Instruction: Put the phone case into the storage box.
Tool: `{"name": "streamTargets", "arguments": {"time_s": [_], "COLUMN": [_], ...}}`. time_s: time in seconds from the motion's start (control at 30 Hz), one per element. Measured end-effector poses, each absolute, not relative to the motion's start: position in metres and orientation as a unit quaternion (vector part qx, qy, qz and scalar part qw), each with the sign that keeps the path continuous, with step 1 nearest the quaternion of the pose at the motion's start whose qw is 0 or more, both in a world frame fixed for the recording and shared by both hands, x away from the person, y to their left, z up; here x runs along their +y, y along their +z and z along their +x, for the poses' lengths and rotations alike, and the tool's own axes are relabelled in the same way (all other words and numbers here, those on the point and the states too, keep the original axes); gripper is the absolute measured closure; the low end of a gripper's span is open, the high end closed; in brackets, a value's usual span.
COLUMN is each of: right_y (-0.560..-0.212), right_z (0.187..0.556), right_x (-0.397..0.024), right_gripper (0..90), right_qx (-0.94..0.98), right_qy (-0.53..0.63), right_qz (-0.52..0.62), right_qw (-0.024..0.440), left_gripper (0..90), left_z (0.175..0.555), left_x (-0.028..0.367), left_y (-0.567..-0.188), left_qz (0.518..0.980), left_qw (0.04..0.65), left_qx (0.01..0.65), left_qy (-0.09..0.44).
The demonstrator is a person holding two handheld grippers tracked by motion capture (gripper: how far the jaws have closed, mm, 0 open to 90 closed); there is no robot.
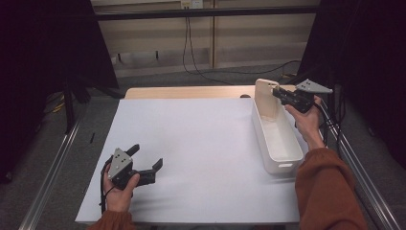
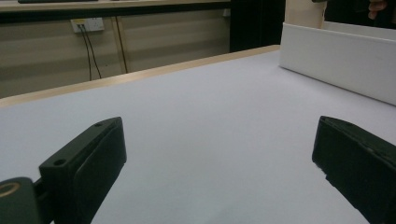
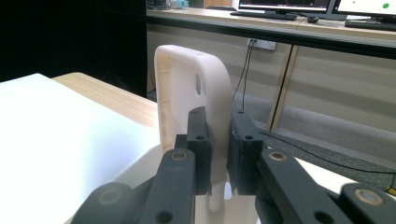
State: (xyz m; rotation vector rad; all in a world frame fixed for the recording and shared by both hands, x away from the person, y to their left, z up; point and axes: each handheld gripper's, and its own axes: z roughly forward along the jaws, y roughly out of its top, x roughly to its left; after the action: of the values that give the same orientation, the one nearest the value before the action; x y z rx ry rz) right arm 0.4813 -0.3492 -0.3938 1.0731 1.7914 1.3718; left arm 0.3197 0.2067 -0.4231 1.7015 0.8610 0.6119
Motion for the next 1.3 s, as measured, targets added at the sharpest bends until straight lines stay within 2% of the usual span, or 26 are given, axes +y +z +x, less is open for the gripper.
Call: {"name": "streamTargets", "arguments": {"time_s": [0.7,1.17,1.23,1.3], "right_y": [-0.393,-0.397,-0.396,-0.397], "right_z": [0.495,0.494,0.493,0.492], "right_x": [-0.353,-0.361,-0.362,-0.364], "right_gripper": [79.6,72.6,72.6,76.8], "right_qx": [0.702,0.700,0.701,0.703], "right_qy": [0.475,0.448,0.446,0.446], "right_qz": [0.415,0.440,0.443,0.441], "right_qw": [0.330,0.340,0.338,0.335], "left_gripper": [3.1,3.2,3.2,3.2], "left_z": [0.323,0.323,0.323,0.323], "left_x": [0.204,0.204,0.204,0.204], "left_y": [-0.424,-0.424,-0.424,-0.424], "left_qz": [0.716,0.716,0.716,0.717], "left_qw": [0.538,0.537,0.537,0.536], "left_qx": [0.360,0.359,0.360,0.358], "left_qy": [0.260,0.264,0.263,0.266]}}
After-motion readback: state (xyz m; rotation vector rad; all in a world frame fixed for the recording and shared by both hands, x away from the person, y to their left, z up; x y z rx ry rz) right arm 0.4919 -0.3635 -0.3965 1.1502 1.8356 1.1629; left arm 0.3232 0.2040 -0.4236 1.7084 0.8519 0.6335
